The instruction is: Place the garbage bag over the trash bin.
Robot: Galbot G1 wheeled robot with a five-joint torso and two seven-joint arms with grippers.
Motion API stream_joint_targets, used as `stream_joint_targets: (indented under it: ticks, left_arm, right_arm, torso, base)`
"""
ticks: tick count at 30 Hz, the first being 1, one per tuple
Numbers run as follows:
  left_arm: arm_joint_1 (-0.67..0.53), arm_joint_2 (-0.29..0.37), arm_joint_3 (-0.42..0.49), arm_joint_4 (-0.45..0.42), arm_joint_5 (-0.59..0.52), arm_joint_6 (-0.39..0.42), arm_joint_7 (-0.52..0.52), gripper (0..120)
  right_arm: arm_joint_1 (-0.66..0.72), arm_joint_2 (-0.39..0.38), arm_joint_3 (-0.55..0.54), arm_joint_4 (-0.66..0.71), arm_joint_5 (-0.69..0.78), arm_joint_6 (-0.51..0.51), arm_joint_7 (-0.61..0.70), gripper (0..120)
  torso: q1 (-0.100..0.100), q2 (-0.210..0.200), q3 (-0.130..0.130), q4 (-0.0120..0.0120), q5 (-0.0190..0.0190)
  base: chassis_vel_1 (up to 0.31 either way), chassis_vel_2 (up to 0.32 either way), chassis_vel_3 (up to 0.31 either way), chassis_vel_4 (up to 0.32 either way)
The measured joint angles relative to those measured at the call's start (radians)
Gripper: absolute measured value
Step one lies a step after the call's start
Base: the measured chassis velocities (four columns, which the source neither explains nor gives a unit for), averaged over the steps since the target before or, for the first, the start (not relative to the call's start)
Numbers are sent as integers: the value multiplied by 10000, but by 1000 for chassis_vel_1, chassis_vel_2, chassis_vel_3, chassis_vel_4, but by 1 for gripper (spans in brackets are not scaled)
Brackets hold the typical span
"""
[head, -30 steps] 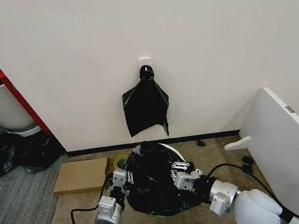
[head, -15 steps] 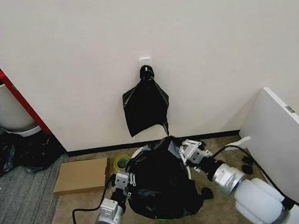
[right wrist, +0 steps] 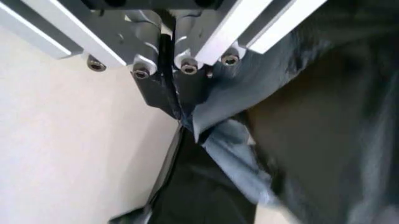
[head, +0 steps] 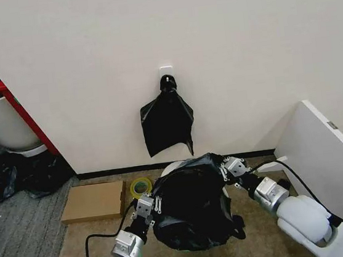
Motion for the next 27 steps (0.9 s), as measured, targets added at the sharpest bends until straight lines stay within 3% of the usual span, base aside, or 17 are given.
stream_joint_targets:
  ticks: [10, 17, 19, 21, 24, 27]
  left_arm:
    - [-232, -233, -88, -68, -1432, 559, -781, 1]
    - [-319, -252, -134, -79, -1883, 801, -887, 1]
    - [-371, -332, -197, -56, -2134, 955, -995, 1]
    - [-397, -368, -240, -46, -2254, 1043, -1057, 1]
    - [-458, -430, -282, -44, -2627, 1219, -1170, 1]
    - [-487, -499, -293, -35, -2766, 1274, -1181, 1]
  right_arm:
    - [-279, 352, -220, 58, 469, 217, 291, 0]
    - [-493, 1033, 655, 652, 1499, -221, 1170, 23]
    - [-853, 1357, 1656, 895, 2144, -459, 1487, 34]
    - [-1140, 1476, 2223, 1150, 2707, -614, 1506, 38]
    - [-2458, 1655, 3392, 2374, 4397, -1166, 1061, 53]
    - [-3502, 1771, 3652, 3158, 5005, -1526, 676, 62]
  torso:
    - [0, 0, 0, 1, -2]
    - [0, 0, 0, 3, -1]
    - [0, 0, 0, 3, 2]
    - [0, 0, 0, 2, 3]
    - [0, 0, -1, 0, -1]
    - [-1, 0, -2, -5, -3]
  base:
    - [0, 0, 0, 0]
    - [0, 0, 0, 0]
    - [0, 0, 0, 0]
    - [0, 0, 0, 0]
    - [0, 0, 0, 0]
    - [0, 0, 0, 0]
